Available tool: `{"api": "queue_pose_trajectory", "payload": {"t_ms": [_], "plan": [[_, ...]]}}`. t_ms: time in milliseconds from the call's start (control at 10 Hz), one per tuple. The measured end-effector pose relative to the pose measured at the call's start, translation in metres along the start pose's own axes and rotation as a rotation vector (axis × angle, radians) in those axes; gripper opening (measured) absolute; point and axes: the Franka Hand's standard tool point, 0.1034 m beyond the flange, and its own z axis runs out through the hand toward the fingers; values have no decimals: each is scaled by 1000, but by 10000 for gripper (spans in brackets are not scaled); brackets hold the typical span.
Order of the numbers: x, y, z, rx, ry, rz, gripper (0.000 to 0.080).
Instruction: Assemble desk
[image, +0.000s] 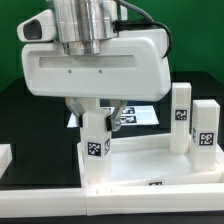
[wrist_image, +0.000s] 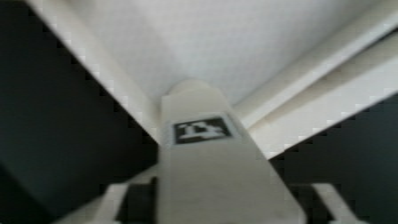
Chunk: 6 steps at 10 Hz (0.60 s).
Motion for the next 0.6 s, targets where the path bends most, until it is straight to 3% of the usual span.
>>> {"api": "queue_pose_trajectory", "payload": {"t_ms": [300,600], "plan": [[1,-1,-1,-2,8,487,288],[3,3,1,67,-57,991,288]]}}
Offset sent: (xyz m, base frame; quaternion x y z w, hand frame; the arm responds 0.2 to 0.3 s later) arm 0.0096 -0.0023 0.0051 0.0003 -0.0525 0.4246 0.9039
